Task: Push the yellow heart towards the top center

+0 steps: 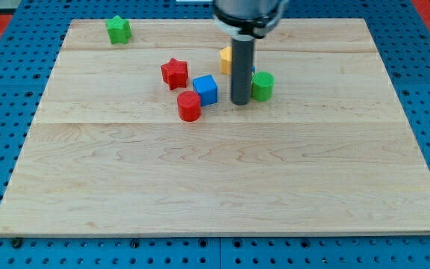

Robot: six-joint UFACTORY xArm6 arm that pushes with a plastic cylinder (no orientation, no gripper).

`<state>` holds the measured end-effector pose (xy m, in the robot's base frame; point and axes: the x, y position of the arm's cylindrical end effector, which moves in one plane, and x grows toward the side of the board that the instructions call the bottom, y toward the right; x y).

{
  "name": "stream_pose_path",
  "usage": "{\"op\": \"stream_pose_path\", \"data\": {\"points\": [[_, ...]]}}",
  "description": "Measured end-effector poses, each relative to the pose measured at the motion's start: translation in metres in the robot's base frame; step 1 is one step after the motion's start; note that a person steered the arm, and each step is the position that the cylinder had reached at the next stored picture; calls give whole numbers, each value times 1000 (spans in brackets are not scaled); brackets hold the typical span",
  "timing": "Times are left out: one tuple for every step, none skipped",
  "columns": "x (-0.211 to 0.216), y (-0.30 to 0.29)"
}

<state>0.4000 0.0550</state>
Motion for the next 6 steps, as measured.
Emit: {"op": "stream_pose_path", "data": {"points": [[-4, 52], [-24, 33], [-26, -30], [-50, -71], [-99, -89], [-135, -89]]}}
